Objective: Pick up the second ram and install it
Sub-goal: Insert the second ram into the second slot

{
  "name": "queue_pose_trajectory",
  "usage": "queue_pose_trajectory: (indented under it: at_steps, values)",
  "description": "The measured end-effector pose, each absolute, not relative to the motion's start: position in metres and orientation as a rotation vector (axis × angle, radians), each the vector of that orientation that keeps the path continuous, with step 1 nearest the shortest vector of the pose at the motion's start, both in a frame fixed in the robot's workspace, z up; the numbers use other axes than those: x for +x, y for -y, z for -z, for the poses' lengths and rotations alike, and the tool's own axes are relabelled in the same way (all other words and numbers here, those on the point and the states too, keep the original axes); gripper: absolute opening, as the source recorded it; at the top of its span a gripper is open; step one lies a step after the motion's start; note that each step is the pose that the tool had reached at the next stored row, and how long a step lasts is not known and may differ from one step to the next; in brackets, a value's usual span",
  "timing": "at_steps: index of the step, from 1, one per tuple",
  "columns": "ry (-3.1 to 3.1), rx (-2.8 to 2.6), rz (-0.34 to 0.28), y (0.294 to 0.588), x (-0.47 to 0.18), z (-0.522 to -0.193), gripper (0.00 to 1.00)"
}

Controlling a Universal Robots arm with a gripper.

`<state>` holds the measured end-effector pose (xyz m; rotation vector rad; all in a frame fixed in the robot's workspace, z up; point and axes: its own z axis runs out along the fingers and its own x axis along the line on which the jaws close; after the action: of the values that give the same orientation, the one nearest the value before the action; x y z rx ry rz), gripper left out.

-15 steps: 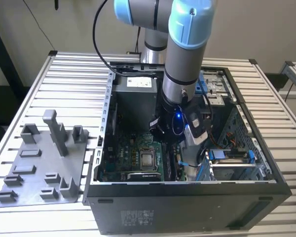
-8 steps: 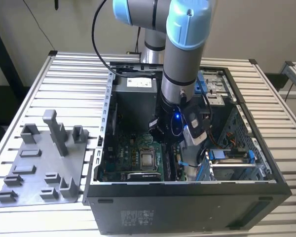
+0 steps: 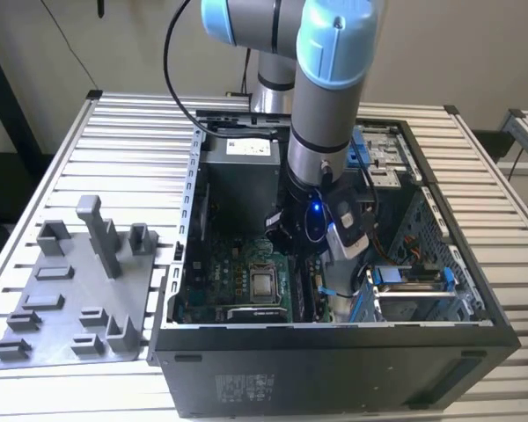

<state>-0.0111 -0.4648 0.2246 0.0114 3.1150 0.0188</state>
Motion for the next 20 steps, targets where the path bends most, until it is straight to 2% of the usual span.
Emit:
queue_pose_trajectory:
  at_steps: [20]
  values:
    - [-3.115, 0.011, -0.019, 0.4647, -0.011, -0.2198, 0.14]
